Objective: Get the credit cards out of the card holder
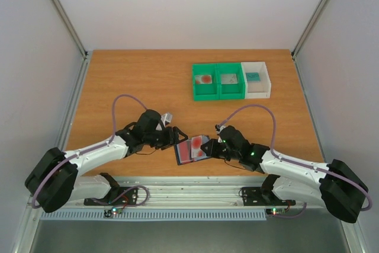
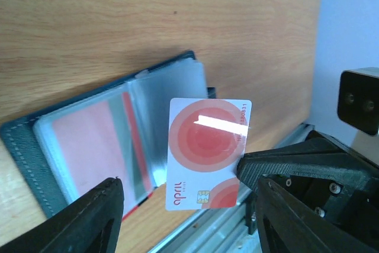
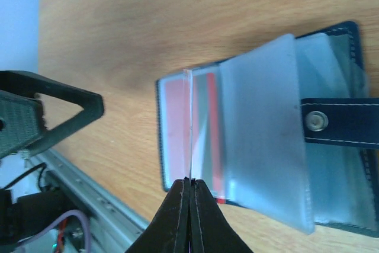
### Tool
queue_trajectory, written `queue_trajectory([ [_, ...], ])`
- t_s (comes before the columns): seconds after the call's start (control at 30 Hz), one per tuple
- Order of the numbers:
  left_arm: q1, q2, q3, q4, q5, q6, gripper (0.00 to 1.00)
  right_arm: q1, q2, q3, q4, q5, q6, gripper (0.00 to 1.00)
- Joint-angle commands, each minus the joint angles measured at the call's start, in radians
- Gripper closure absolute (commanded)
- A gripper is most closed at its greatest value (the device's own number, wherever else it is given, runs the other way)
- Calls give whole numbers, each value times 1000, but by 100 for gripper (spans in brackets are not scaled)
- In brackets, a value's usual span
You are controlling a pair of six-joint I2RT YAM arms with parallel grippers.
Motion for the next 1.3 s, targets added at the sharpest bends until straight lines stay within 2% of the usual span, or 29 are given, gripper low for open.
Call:
queue_trajectory([
  [0.0,-4,-52,-53,161,55,-86,38,-7,-71,-4,-2,-34,38,99],
  [0.27,-7,-77,-115,354,99,-183,40,-7,-189,-4,18,-62,91,99],
  [0.5,-25,-52,-142,523,136,-244,51,-7,-234,-7,76,-91,125,99],
  [0.57,-32,-43,-143,561,142,-254,57,-7,-229,-10,88,-97,131,99],
  [0.73,-35,-42,-151,601,140,-273,91,-6,-225,-21,103,-104,135,99],
  [0.8,-36,-44,-153,606,142,-272,99,-7,-224,-22,103,-108,129,99],
  [0.93,-35,-49,-151,611,155,-265,100,-7,-227,-12,80,-122,96,98],
  [1.0,-35,-56,-149,610,162,-253,100,-7,-238,5,35,-122,58,93],
  [1.27,-35,-99,-112,533,237,-156,100,-7,-365,160,-331,-62,-197,72],
])
